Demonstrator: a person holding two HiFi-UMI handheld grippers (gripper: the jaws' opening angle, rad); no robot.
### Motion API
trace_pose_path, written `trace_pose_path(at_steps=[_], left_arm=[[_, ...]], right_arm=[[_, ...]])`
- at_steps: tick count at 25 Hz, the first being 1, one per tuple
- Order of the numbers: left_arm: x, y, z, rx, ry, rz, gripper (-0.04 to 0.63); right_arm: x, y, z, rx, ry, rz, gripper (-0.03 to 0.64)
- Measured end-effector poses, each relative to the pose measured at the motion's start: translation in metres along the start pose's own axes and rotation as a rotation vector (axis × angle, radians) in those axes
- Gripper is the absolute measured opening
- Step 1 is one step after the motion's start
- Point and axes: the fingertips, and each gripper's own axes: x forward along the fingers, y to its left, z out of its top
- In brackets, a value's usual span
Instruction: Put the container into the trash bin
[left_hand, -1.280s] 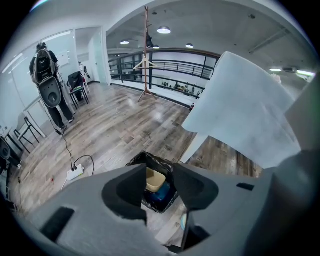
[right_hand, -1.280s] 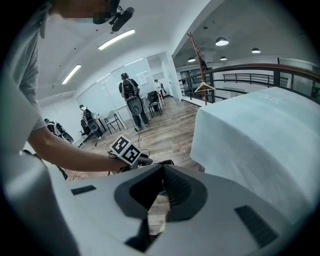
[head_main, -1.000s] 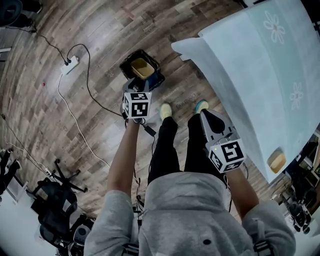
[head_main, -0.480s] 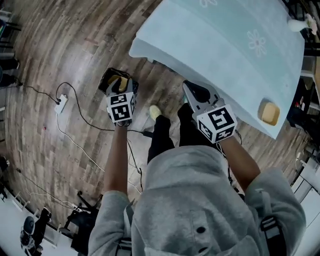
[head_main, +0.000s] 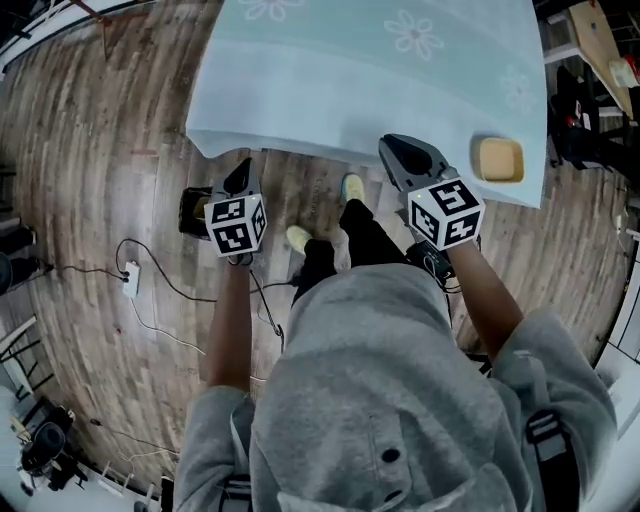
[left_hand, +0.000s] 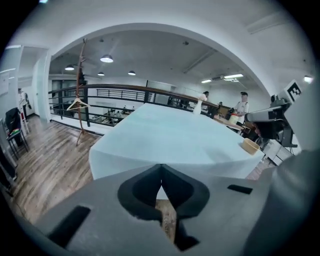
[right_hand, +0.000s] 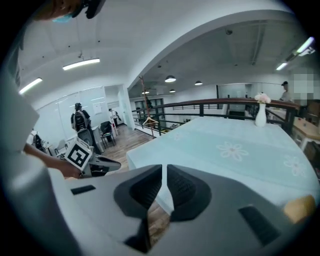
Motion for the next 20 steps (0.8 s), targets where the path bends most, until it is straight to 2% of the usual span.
trace_pose_path(at_steps=[3, 8, 13, 20], left_arm=[[0.02, -0.027, 0.018, 0.06, 0.008, -0.062, 0.02], [0.05, -0.077, 0.058, 0.129, 0.007, -0.151, 0.02], [0.09, -0.134, 0.089, 0.189, 0.027, -0.228, 0.02], [0.121, -0.186, 0.103, 0.257, 0.069, -0.309, 0.02]], right_arm=[[-0.018, -0.043, -0.013, 0.051, 0.012, -0.105, 0.028], [-0.059, -0.107, -0.038, 0.072, 0.052, -0.249, 0.029], [-0.099, -0.172, -0.078, 0.089, 0.143, -0.341, 0.029], [-0.132, -0.213, -0.127, 0.111, 0.267, -0.422, 0.031]])
